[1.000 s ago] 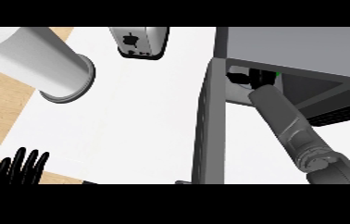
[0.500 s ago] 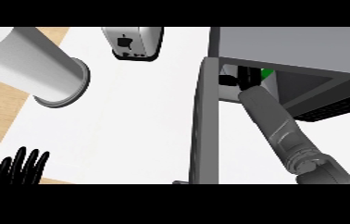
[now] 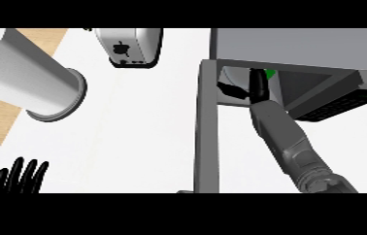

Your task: Pick up the milk, place it into the microwave and close the microwave

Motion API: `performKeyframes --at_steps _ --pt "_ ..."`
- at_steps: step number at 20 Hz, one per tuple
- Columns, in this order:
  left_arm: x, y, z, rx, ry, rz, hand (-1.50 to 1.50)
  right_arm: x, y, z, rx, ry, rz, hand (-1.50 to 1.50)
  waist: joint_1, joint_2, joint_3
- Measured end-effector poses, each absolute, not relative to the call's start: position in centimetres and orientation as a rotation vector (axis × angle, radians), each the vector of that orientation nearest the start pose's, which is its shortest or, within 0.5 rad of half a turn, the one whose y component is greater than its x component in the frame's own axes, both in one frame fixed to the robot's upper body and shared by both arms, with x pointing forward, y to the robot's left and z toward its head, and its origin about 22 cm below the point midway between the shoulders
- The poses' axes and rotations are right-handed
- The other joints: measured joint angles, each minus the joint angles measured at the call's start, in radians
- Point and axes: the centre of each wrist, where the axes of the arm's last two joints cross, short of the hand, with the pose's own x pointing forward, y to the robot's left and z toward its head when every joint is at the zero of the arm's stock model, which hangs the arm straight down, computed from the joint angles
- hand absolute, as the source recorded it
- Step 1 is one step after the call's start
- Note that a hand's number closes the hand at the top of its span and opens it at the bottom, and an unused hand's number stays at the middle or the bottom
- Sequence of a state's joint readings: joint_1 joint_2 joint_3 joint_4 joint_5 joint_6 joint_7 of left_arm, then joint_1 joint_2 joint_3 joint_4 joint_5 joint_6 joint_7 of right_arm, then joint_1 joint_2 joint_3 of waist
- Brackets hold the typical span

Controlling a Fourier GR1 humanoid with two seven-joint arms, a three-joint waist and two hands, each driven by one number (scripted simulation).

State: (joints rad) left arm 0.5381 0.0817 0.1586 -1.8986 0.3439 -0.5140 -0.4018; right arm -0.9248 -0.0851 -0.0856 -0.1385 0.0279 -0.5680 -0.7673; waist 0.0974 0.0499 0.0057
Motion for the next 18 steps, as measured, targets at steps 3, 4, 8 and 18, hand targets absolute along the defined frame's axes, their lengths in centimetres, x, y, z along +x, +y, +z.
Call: performKeyframes --at_steps 3,4,8,18 --pt "9.5 31.4 0.3 -0.269 -1.893 0.081 -1.50 38.5 -18.2 -5.5 -0.463 -1.801 0.192 -1.50 -0.010 -0.009 0.000" --pt "9.3 31.4 0.4 -0.265 -1.893 0.079 -1.50 38.3 -18.2 -5.8 -0.440 -1.808 0.175 -1.50 -0.012 -0.011 0.000" --pt "8.9 31.2 0.8 -0.257 -1.894 0.084 -1.50 36.7 -18.8 -7.7 -0.370 -1.813 0.129 -1.50 -0.026 -0.020 -0.001" --pt "7.7 30.8 1.2 -0.242 -1.855 0.080 -1.50 32.4 -19.0 -11.9 -0.222 -1.825 0.080 -1.50 -0.072 -0.042 -0.004"
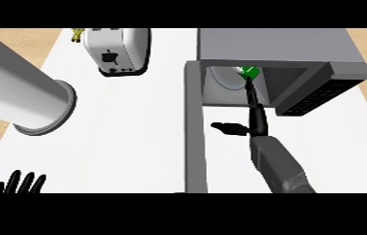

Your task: Pick up the milk, place it into the microwave and close the microwave

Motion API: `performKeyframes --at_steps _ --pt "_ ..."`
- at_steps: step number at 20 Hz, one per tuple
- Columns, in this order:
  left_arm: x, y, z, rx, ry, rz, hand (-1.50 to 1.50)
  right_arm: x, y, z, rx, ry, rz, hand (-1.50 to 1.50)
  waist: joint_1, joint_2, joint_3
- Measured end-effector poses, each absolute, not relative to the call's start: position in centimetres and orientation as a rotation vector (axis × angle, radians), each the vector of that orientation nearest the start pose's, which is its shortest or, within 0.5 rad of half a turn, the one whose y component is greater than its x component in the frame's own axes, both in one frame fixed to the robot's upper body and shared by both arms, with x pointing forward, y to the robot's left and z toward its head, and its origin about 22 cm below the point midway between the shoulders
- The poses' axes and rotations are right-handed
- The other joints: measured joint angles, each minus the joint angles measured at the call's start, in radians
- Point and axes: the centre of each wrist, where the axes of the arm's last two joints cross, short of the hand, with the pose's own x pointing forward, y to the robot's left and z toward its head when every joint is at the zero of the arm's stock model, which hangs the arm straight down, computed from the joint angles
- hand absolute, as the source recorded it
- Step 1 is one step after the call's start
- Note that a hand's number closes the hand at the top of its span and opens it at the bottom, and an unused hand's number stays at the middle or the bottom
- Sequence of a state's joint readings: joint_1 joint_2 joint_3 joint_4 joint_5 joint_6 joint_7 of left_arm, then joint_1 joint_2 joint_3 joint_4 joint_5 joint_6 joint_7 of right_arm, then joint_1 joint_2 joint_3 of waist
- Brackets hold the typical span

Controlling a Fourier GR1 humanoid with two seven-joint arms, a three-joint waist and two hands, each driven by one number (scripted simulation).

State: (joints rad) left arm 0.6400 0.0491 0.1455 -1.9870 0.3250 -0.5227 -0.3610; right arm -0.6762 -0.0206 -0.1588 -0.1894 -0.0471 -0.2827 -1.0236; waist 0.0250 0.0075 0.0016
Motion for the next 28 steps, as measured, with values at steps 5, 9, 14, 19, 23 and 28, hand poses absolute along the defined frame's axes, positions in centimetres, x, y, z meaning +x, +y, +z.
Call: performKeyframes --at_steps 5,9,14,19,23,28 --pt "7.6 30.2 1.0 -0.252 -1.821 0.037 -1.50 30.1 -20.7 -13.6 -0.138 -1.807 0.088 -1.50 -0.017 -0.007 -0.001" --pt "7.7 28.8 0.8 -0.264 -1.797 0.008 -1.50 28.7 -22.3 -14.3 -0.132 -1.803 0.086 -1.50 -0.022 -0.009 -0.002" --pt "8.6 27.5 0.4 -0.316 -1.768 -0.021 -1.50 26.1 -25.3 -15.0 -0.159 -1.810 0.054 1.50 -0.032 -0.012 -0.002" --pt "9.8 26.4 -0.4 -0.399 -1.719 -0.141 -1.50 23.5 -28.7 -14.9 -0.201 -1.830 0.029 1.50 -0.039 -0.013 -0.003" --pt "11.8 25.2 -1.0 -0.422 -1.690 -0.260 1.50 20.9 -31.3 -14.7 -0.220 -1.818 0.006 -1.50 -0.042 -0.012 -0.003" --pt "14.0 22.7 -1.7 -0.448 -1.684 -0.368 1.50 18.0 -34.7 -14.0 -0.245 -1.808 -0.063 -1.50 -0.037 -0.010 -0.003"
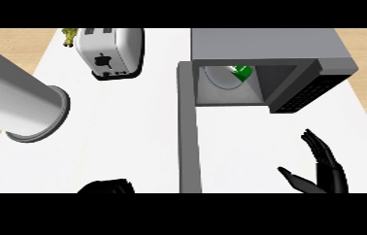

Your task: Pick up the milk, place it into the microwave and close the microwave

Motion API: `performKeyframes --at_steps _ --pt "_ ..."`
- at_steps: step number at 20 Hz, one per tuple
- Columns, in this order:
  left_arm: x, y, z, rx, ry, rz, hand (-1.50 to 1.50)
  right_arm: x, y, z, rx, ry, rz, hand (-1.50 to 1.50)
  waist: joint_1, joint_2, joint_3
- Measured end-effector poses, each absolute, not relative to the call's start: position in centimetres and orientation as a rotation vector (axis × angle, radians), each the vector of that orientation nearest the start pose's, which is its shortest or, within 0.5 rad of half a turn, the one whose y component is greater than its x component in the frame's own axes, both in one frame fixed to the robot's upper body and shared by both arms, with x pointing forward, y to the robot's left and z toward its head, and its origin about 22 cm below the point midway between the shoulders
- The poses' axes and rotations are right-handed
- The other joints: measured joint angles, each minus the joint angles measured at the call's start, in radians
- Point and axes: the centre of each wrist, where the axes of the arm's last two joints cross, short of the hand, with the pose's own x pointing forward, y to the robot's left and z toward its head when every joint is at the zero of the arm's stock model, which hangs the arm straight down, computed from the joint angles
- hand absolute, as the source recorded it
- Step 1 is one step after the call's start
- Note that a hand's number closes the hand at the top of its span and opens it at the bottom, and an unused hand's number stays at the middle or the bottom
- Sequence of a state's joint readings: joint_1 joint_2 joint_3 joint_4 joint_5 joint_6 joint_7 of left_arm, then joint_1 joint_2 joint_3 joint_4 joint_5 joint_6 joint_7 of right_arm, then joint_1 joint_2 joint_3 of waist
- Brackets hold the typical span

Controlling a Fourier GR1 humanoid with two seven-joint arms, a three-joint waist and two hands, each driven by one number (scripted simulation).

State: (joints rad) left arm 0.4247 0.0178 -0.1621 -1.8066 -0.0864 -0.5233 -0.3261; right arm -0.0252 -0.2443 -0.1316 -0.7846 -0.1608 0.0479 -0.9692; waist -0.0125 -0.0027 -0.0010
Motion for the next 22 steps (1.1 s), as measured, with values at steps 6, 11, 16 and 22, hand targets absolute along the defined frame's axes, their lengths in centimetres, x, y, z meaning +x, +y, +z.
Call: performKeyframes --at_steps 6,11,16,22 --pt "17.2 19.3 -2.4 -0.395 -1.697 -0.392 1.50 15.8 -37.6 -12.6 -0.266 -1.814 -0.126 -1.50 0.003 0.002 0.000" --pt "20.0 17.6 -2.8 -0.367 -1.699 -0.469 1.50 14.5 -40.1 -11.8 -0.277 -1.820 -0.137 -1.50 0.005 0.003 0.001" --pt "21.9 15.4 -4.1 -0.429 -1.554 -0.675 1.50 13.2 -42.0 -11.3 -0.276 -1.798 -0.141 -1.50 -0.004 0.004 0.001" --pt "22.6 11.1 -5.4 -0.518 -1.389 -0.884 1.50 13.2 -43.2 -10.4 -0.278 -1.810 -0.121 -1.50 -0.010 0.004 0.001"
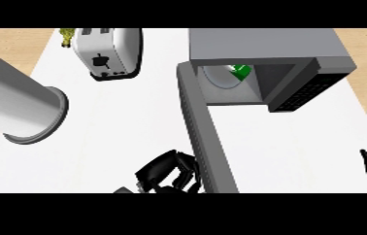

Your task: Pick up the milk, place it into the microwave and close the microwave

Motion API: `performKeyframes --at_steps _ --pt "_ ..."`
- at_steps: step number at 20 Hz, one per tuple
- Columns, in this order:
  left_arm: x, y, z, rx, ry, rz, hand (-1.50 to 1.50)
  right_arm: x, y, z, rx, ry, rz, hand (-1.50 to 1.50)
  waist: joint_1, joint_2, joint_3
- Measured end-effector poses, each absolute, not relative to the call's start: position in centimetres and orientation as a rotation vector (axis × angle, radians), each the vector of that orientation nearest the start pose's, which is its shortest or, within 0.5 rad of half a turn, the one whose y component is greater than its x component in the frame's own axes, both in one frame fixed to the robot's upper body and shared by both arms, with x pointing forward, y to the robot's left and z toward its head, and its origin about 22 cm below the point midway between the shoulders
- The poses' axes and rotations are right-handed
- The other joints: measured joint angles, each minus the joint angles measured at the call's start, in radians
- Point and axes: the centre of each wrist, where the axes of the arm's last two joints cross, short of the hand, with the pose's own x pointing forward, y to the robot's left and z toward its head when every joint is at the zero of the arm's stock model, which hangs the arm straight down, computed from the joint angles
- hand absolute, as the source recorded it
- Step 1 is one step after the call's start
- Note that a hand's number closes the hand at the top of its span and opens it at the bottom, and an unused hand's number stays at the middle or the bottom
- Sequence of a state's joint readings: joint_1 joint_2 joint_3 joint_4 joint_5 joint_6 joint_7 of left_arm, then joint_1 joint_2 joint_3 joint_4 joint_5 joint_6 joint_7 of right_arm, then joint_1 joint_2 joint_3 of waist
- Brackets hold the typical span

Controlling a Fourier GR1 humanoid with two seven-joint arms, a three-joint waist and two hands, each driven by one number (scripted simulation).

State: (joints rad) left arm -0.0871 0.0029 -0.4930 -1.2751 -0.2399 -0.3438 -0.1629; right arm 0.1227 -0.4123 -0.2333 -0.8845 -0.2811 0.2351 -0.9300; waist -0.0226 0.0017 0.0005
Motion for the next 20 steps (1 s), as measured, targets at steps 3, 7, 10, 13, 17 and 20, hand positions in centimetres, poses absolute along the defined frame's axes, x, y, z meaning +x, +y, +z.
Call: performKeyframes --at_steps 3,7,10,13,17,20 --pt "22.7 8.9 -6.4 -0.529 -1.378 -0.944 1.50 13.0 -43.6 -10.1 -0.272 -1.822 -0.113 -1.50 -0.006 0.001 -0.001" --pt "22.2 6.5 -6.8 -0.538 -1.411 -0.972 1.50 14.1 -43.7 -9.0 -0.240 -1.857 -0.092 -1.50 -0.011 0.002 -0.001" --pt "21.9 5.6 -7.1 -0.529 -1.444 -0.938 1.50 14.8 -43.1 -8.5 -0.193 -1.880 -0.076 -1.50 -0.023 0.004 -0.002" --pt "22.1 4.9 -7.0 -0.514 -1.469 -0.918 -1.50 15.8 -42.6 -7.7 -0.154 -1.908 -0.048 -1.50 -0.043 0.009 -0.003" --pt "22.1 3.5 -6.2 -0.511 -1.509 -0.877 -1.50 17.1 -42.0 -6.6 -0.104 -1.938 -0.017 -1.50 -0.071 0.012 -0.004" --pt "22.1 2.3 -5.4 -0.511 -1.535 -0.848 1.50 17.4 -41.8 -6.1 -0.077 -1.950 -0.010 -1.50 -0.091 0.014 -0.004"
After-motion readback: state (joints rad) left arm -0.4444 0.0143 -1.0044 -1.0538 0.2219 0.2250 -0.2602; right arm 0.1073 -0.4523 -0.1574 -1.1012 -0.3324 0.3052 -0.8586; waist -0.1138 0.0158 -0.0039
